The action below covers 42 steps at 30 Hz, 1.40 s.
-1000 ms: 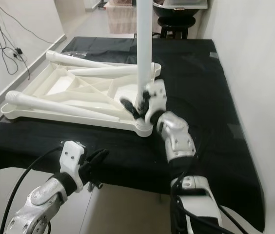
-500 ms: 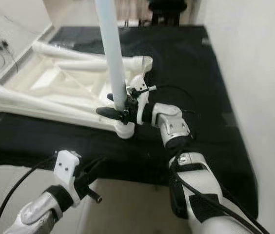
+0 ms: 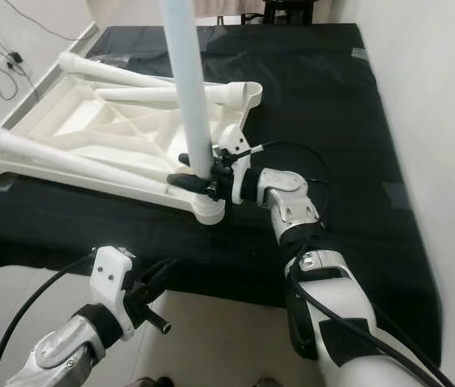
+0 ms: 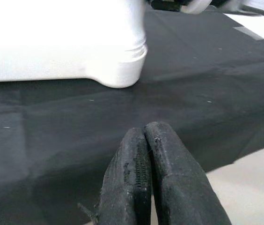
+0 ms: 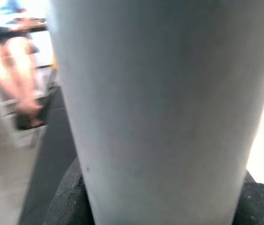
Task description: Building children table
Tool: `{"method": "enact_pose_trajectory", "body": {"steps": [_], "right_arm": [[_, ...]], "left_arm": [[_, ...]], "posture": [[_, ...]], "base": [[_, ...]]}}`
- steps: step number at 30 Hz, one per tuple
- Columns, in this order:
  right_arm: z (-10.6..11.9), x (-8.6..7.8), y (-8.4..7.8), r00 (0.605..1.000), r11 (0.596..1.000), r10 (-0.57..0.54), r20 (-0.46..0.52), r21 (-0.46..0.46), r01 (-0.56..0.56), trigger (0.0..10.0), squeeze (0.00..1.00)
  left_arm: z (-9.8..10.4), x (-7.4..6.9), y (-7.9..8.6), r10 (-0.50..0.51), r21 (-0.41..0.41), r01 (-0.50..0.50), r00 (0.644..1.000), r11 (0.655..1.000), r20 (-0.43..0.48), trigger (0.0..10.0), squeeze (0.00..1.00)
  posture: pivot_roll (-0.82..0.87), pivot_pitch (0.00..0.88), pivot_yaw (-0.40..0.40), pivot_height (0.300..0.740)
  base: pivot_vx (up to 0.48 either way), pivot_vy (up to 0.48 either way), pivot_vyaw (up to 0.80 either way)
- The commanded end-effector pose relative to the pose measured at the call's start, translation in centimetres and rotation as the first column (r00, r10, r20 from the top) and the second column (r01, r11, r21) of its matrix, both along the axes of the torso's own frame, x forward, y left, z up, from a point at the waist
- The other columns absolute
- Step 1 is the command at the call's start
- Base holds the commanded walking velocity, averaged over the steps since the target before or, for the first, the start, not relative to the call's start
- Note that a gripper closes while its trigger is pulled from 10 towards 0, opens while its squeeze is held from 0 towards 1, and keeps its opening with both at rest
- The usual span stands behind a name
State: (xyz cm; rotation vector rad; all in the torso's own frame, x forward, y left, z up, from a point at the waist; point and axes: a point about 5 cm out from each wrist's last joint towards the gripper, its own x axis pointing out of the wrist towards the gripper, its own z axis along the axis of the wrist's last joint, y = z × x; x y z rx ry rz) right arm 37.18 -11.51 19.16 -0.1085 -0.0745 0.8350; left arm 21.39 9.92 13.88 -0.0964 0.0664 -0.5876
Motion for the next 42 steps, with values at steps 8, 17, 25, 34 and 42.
{"method": "enact_pose_trajectory", "body": {"steps": [8,17,25,34,42], "right_arm": [[-6.0,-5.3,1.1,0.855,0.868,-0.496,-0.152,-0.058,0.493,0.0,0.00],[-4.3,-2.4,1.1,0.847,0.857,-0.514,-0.132,-0.062,0.511,10.0,1.00],[0.3,-1.7,3.3,0.986,0.974,-0.103,-0.132,0.189,0.127,10.0,1.00],[1.1,-1.3,3.7,0.906,0.900,0.421,-0.042,-0.106,-0.423,10.0,0.00],[1.1,-0.4,3.6,0.854,0.860,0.494,-0.163,-0.049,-0.507,5.7,0.00]], "left_arm": [[-1.1,1.8,0.4,0.023,0.027,-0.023,1.000,0.999,-0.009,10.0,0.00],[-1.6,3.1,0.5,0.041,0.024,-0.041,0.999,0.999,0.003,10.0,0.00],[-1.6,3.1,0.4,0.030,0.019,-0.030,1.000,0.999,0.007,10.0,0.00],[-1.3,1.7,0.1,0.018,0.002,-0.018,1.000,1.000,0.008,10.0,0.00],[-0.8,0.0,-0.3,0.006,-0.016,-0.006,1.000,1.000,-0.001,10.0,0.00]], "posture": [[-0.04,0.090,0.023,0.740],[-0.05,0.046,0.029,0.740],[-0.04,0.051,0.035,0.740],[0.01,0.116,0.037,0.740],[0.07,0.172,0.040,0.740]], "base": [[0.000,0.000,0.00],[0.000,0.000,0.00],[0.000,0.000,0.00],[0.000,0.000,0.00],[0.000,0.000,0.00]]}}
